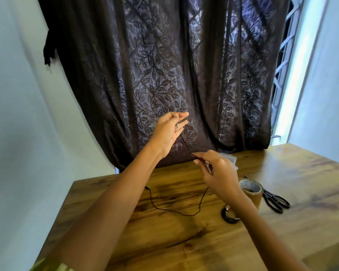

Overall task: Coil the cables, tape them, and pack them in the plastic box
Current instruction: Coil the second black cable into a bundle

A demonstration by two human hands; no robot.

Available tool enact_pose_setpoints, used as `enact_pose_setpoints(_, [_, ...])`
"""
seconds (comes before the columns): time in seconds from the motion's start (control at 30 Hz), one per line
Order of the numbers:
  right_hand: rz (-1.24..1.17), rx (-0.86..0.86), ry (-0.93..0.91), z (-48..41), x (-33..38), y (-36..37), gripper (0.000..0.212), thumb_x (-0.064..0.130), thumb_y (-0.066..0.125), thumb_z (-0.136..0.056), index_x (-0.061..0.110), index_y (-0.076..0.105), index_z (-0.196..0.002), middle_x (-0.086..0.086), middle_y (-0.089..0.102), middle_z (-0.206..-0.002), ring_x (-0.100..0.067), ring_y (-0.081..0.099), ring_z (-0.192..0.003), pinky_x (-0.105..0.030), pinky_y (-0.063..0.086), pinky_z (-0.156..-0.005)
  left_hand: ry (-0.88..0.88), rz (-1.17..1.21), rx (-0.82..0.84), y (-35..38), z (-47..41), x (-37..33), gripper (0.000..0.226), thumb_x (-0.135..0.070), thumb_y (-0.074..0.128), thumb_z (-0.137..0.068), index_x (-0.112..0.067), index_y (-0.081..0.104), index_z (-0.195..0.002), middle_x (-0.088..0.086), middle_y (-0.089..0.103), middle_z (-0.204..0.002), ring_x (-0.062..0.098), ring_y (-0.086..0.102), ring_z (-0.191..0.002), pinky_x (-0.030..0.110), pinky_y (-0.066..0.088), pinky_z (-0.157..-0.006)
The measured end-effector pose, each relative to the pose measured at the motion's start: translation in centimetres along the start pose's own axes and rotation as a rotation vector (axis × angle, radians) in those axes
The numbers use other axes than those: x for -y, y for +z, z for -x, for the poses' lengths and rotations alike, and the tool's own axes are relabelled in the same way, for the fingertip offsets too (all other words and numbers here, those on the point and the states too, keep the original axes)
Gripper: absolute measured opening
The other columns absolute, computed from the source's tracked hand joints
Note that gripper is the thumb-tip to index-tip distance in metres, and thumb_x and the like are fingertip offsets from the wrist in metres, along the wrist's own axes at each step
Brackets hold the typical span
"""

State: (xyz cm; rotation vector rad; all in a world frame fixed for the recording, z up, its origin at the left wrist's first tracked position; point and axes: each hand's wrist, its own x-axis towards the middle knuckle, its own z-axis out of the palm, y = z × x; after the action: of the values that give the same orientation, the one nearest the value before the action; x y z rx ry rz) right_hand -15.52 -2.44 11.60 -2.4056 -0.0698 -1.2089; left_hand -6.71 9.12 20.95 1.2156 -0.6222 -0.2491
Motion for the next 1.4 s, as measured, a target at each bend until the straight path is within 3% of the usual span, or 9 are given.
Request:
enact_pose_setpoints(0.17, [0.218,-0.2,-0.372,-3.0,0.7,-3.1,0.012,0.022,0.062,-0.083,0.02,0.074,-0.086,0.002,0.065,-0.075,-0.017,0.062,-0.065,-0.029,0.05,-0.046,-0.041,-0.241,0.101,0.9,0.5,0.8,0.027,-0.012,0.03,-0.101,-0.013,0.047,-0.08,0.012,0.059,-0.125,0.026,0.054,-0.117,0.037,0.035,-0.105])
enact_pose_setpoints(0.27, [0.288,-0.226,-0.468,-6.1,0.8,-4.4,0.015,0.024,0.06,-0.082,0.023,0.075,-0.082,0.001,0.065,-0.074,-0.021,0.06,-0.065,-0.03,0.047,-0.042,-0.076,-0.247,0.159,1.8,0.8,1.0,0.025,-0.009,0.034,-0.1,-0.015,0.051,-0.082,-0.003,0.066,-0.086,0.012,0.06,-0.083,0.033,0.04,-0.094])
enact_pose_setpoints(0.4, [0.107,-0.17,-0.385,-9.4,0.9,-6.3,0.024,0.036,0.058,-0.078,0.021,0.076,-0.081,0.003,0.066,-0.074,-0.013,0.058,-0.069,-0.024,0.044,-0.054,-0.113,-0.06,0.273,2.8,1.0,0.2,0.038,0.003,0.024,-0.097,-0.013,0.052,-0.076,0.003,0.066,-0.064,0.014,0.067,-0.06,0.036,0.053,-0.084])
enact_pose_setpoints(0.53, [-0.094,-0.071,-0.253,-11.6,0.0,-7.7,0.011,0.029,0.067,-0.076,0.023,0.074,-0.082,0.018,0.061,-0.074,-0.006,0.059,-0.069,-0.025,0.049,-0.06,-0.153,0.043,0.339,2.9,0.6,-0.8,0.029,-0.009,0.027,-0.1,-0.004,0.054,-0.09,-0.002,0.049,-0.047,0.009,0.047,-0.044,0.045,0.053,-0.082])
enact_pose_setpoints(0.7, [-0.402,-0.017,-0.095,-12.8,-1.4,-7.6,0.011,0.014,0.069,-0.079,0.025,0.07,-0.079,0.012,0.068,-0.076,-0.005,0.064,-0.071,-0.023,0.053,-0.071,-0.155,0.123,0.415,3.4,-0.1,-2.1,0.029,-0.013,0.026,-0.1,-0.006,0.054,-0.093,-0.006,0.037,-0.047,0.005,0.035,-0.042,0.04,0.057,-0.074])
enact_pose_setpoints(1.0, [-0.647,-0.049,0.137,-10.3,-3.3,-4.9,0.015,0.009,0.051,-0.093,0.013,0.065,-0.091,0.003,0.056,-0.057,0.001,0.045,-0.045,-0.009,0.033,-0.046,-0.115,0.279,0.409,3.2,-1.6,-2.3,0.03,-0.016,0.027,-0.1,-0.006,0.055,-0.098,-0.007,0.038,-0.046,0.004,0.036,-0.04,0.032,0.058,-0.065])
enact_pose_setpoints(1.17, [-0.443,0.036,0.179,-7.3,-3.5,-2.3,0.019,0.013,0.044,-0.097,0.02,0.062,-0.096,0.001,0.056,-0.063,-0.01,0.047,-0.052,-0.016,0.037,-0.046,-0.069,0.368,0.318,3.1,-2.4,-2.2,0.032,-0.017,0.028,-0.101,-0.005,0.058,-0.1,0.001,0.062,-0.058,0.01,0.061,-0.053,0.041,0.056,-0.078])
enact_pose_setpoints(1.3, [-0.188,0.12,0.144,-5.3,-3.3,-1.8,0.025,0.026,0.042,-0.097,0.017,0.06,-0.112,0.001,0.062,-0.072,-0.02,0.059,-0.065,-0.042,0.051,-0.061,-0.029,0.305,0.226,2.8,-2.8,-2.2,0.029,-0.018,0.031,-0.1,-0.007,0.058,-0.103,0.008,0.073,-0.083,0.018,0.071,-0.077,0.041,0.052,-0.087])
enact_pose_setpoints(1.4, [-0.108,0.185,0.078,-4.3,-2.8,-2.1,0.03,0.027,0.039,-0.098,0.015,0.056,-0.119,0.008,0.057,-0.081,-0.013,0.055,-0.069,-0.032,0.045,-0.06,-0.006,0.254,0.153,2.7,-3.1,-2.1,0.027,-0.016,0.032,-0.1,-0.01,0.058,-0.104,0.006,0.073,-0.089,0.018,0.071,-0.083,0.039,0.049,-0.092])
